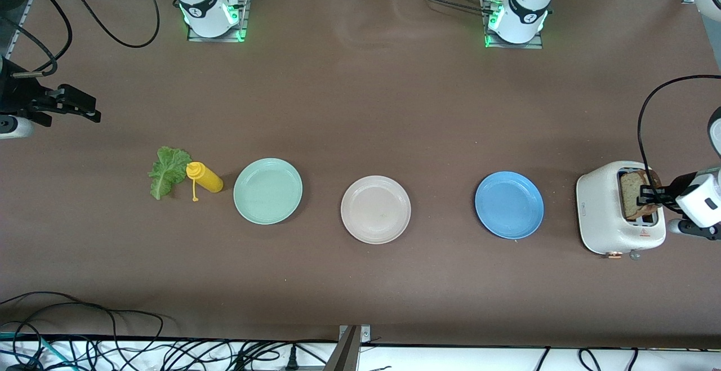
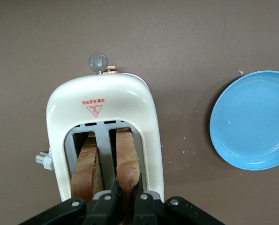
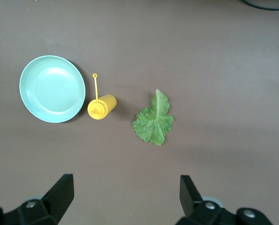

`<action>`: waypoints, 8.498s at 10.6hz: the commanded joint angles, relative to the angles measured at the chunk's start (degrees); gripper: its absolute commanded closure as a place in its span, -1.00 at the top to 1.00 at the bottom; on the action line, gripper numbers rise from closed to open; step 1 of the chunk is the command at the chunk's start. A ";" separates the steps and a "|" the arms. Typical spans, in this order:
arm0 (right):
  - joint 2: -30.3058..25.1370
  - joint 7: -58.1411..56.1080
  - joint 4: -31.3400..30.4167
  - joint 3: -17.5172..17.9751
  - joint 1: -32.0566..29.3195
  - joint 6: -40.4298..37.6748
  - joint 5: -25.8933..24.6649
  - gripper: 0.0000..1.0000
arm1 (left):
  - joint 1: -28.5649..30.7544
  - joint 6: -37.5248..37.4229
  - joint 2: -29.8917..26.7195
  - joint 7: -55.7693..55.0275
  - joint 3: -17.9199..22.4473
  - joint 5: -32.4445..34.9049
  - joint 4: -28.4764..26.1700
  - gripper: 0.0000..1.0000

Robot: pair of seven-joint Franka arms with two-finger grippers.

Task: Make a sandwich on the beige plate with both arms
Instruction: 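Lower the left gripper and grasp one toast slice in the toaster, then lift the toast slice out of the toaster with the left gripper, then carry the toast over the beige plate and lower it with the left gripper, then open the left gripper to release the toast onto the beige plate, then raise the left gripper back while the right gripper reaches the lettuce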

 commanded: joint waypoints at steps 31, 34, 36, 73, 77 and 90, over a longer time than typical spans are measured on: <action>-0.68 -0.25 0.04 0.25 -0.07 -0.84 0.71 1.00 | -18.60 -6.89 12.69 -21.56 -0.60 -59.76 6.92 -1.00; -0.68 -0.34 -0.04 0.07 -0.15 -0.92 0.71 1.00 | -21.41 1.25 13.49 -20.86 -0.60 -64.25 4.48 -1.00; -0.68 -0.34 0.04 0.16 -0.07 -0.93 0.71 1.00 | -24.48 8.03 13.66 -20.59 -0.95 -67.07 1.91 -1.00; -1.12 0.45 1.01 1.65 1.34 -5.31 -0.16 1.00 | -15.63 10.36 -2.76 -19.89 -0.07 -12.80 -11.09 1.00; 4.93 -0.25 0.57 0.78 -0.67 -2.88 -3.24 1.00 | -13.96 2.18 -9.44 -19.28 2.12 -1.79 -11.36 1.00; 20.94 2.39 -26.85 0.78 -6.83 47.31 -0.79 0.80 | -11.32 -15.40 -28.43 -16.55 1.95 -3.54 -10.31 1.00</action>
